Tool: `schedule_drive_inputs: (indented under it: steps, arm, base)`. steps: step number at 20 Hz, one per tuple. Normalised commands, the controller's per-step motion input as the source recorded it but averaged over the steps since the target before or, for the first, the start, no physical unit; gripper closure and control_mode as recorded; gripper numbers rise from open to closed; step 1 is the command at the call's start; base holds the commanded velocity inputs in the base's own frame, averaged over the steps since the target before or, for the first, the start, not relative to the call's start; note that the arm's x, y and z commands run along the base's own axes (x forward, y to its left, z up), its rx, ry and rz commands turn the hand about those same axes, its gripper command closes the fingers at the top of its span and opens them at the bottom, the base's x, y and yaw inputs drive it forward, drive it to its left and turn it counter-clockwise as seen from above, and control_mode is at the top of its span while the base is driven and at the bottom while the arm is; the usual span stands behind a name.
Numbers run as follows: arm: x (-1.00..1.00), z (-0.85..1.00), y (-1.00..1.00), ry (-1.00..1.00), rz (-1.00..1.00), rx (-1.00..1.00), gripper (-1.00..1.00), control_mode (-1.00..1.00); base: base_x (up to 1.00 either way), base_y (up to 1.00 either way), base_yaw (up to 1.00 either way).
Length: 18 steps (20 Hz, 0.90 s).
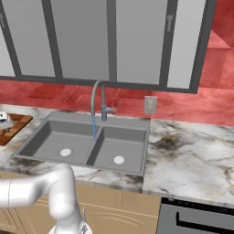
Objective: Pick the tangerine from the sink and place it on the cutting board to airdry. Then turn off the sink faucet.
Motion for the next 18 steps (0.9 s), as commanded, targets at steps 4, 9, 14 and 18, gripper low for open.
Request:
schedule_drive_inputs:
  steps: [4, 9, 14, 18]
  arm:
    - [-0.31, 0.23, -0.24, -0.11, 0.00, 0.02, -1.00, -1.00]
    - [-0.29, 0.72, -0.33, -0.12, 0.00, 0.05, -1.00, -1.00]
    - [-0.28, 0.86, -0.42, -0.03, 0.00, 0.02, -1.00, -1.00]
    - [-0.45, 0.40, -0.70, 0.00, -0.01, 0.00, -1.00, -1.00]
  base:
    - [0.00, 0.00, 0.00]
    - [0.00, 0.00, 0.00]
    - [0.00, 0.00, 0.00]
    - [0.00, 0.00, 0.00]
